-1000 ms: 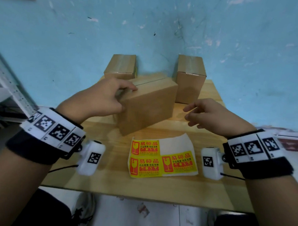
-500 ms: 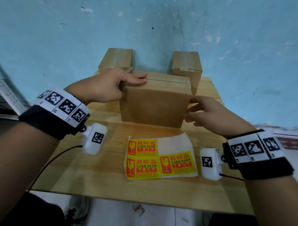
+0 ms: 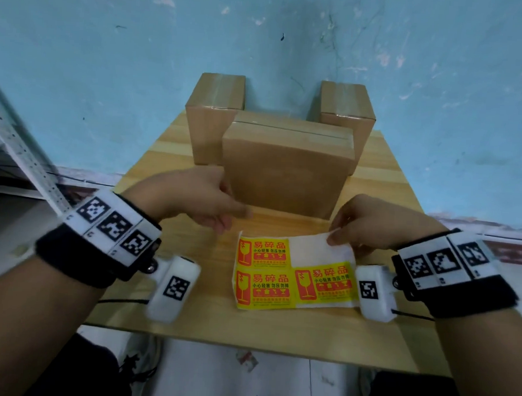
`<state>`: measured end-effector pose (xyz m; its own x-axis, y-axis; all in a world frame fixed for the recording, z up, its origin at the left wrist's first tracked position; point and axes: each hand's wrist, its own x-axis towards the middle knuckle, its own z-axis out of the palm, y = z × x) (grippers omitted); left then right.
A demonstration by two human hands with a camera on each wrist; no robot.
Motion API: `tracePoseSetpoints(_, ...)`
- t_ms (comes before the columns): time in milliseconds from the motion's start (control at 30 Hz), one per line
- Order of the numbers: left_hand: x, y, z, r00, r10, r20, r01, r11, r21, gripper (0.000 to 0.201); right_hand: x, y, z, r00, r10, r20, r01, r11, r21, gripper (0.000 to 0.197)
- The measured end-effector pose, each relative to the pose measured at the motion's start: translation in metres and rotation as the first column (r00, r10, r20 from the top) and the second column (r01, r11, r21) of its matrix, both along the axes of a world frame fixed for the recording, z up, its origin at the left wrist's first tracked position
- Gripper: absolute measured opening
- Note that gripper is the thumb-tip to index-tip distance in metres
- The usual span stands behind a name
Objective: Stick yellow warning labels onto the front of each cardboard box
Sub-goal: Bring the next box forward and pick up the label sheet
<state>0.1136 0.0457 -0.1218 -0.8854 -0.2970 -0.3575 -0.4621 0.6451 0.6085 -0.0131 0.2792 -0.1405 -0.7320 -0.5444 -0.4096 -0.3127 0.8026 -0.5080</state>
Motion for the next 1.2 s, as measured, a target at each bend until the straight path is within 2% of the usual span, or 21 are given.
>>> tracePoseSetpoints(33, -0.001, 0.003, -0.005, 0.998, -0.011, 0.069, 0.01, 1.0, 0.019, 0.036, 0.001, -0.002, -0.002, 1.0, 0.024, -0.012, -0.025, 1.0, -0.019, 0.002)
tracePoseSetpoints(100, -0.003, 0.009, -0.015, 0.987, -0.078, 0.143, 0.079, 0.997, -0.002, 0.028, 0.002, -0.004, -0.004, 0.998, 0.041, -0.049, -0.044, 0.997, -0.068, 0.01)
tracePoseSetpoints(133, -0.004, 0.011, -0.018, 0.984, -0.121, 0.131, 0.127, 0.991, -0.04, 0.019, 0.001, -0.005, -0.004, 0.997, 0.04, -0.073, -0.047, 0.995, -0.083, 0.013)
tracePoseSetpoints(200, -0.005, 0.014, -0.022, 0.985, -0.173, 0.027, 0.175, 0.98, -0.099, 0.011, 0.001, -0.005, -0.003, 0.992, 0.045, -0.116, -0.055, 0.995, -0.088, 0.014)
tracePoseSetpoints(300, -0.006, 0.009, -0.022, 0.972, -0.182, -0.145, 0.19, 0.981, 0.04, 0.01, 0.001, -0.004, 0.0, 0.981, 0.097, -0.169, -0.107, 0.993, -0.056, 0.011)
tracePoseSetpoints(367, -0.005, 0.004, -0.021, 0.954, -0.2, -0.224, 0.225, 0.97, 0.09, 0.014, 0.003, -0.003, 0.002, 0.974, 0.142, -0.175, -0.158, 0.984, -0.085, 0.02)
tracePoseSetpoints(433, -0.005, 0.0, -0.022, 0.923, -0.229, -0.31, 0.249, 0.968, 0.026, 0.021, 0.006, -0.004, 0.003, 0.968, 0.182, -0.175, -0.205, 0.971, -0.126, 0.03)
tracePoseSetpoints(500, -0.005, -0.003, -0.025, 0.891, -0.234, -0.388, 0.238, 0.97, -0.038, 0.026, 0.007, -0.006, 0.003, 0.966, 0.193, -0.173, -0.221, 0.962, -0.163, 0.026)
tracePoseSetpoints(600, -0.005, -0.005, -0.028, 0.857, -0.16, -0.49, 0.178, 0.984, -0.011, 0.032, 0.008, -0.008, 0.003, 0.965, 0.183, -0.188, -0.226, 0.943, -0.245, 0.009)
tracePoseSetpoints(700, -0.004, -0.008, -0.029, 0.846, -0.102, -0.524, 0.126, 0.992, 0.011, 0.037, 0.009, -0.01, 0.003, 0.97, 0.189, -0.15, -0.228, 0.922, -0.312, 0.008)
tracePoseSetpoints(767, -0.003, -0.007, -0.028, 0.832, -0.086, -0.548, 0.053, 0.996, -0.074, 0.04, 0.011, -0.011, 0.003, 0.977, 0.185, -0.109, -0.212, 0.912, -0.35, 0.009)
tracePoseSetpoints(867, -0.001, -0.003, -0.023, 0.774, -0.065, -0.63, -0.111, 0.965, -0.237, 0.045, 0.014, -0.015, 0.004, 0.983, 0.169, -0.066, -0.181, 0.889, -0.421, 0.01)
tracePoseSetpoints(933, 0.0, 0.001, -0.018, 0.761, -0.126, -0.636, -0.049, 0.967, -0.249, 0.038, 0.017, -0.017, 0.005, 0.983, 0.172, -0.065, -0.182, 0.866, -0.465, 0.01)
tracePoseSetpoints(1033, 0.004, 0.011, -0.017, 0.83, -0.269, -0.488, 0.128, 0.944, -0.303, 0.025, 0.021, -0.02, 0.007, 0.981, 0.178, -0.079, -0.193, 0.829, -0.526, 0.01)
tracePoseSetpoints(1133, 0.009, 0.024, -0.021, 0.83, -0.255, -0.497, 0.086, 0.938, -0.336, 0.019, 0.026, -0.022, 0.01, 0.98, 0.155, -0.122, -0.196, 0.816, -0.543, 0.011)
tracePoseSetpoints(1200, 0.01, 0.033, -0.02, 0.803, -0.172, -0.57, 0.038, 0.97, -0.24, 0.024, 0.03, -0.023, 0.013, 0.975, 0.154, -0.161, -0.217, 0.811, -0.544, 0.013)
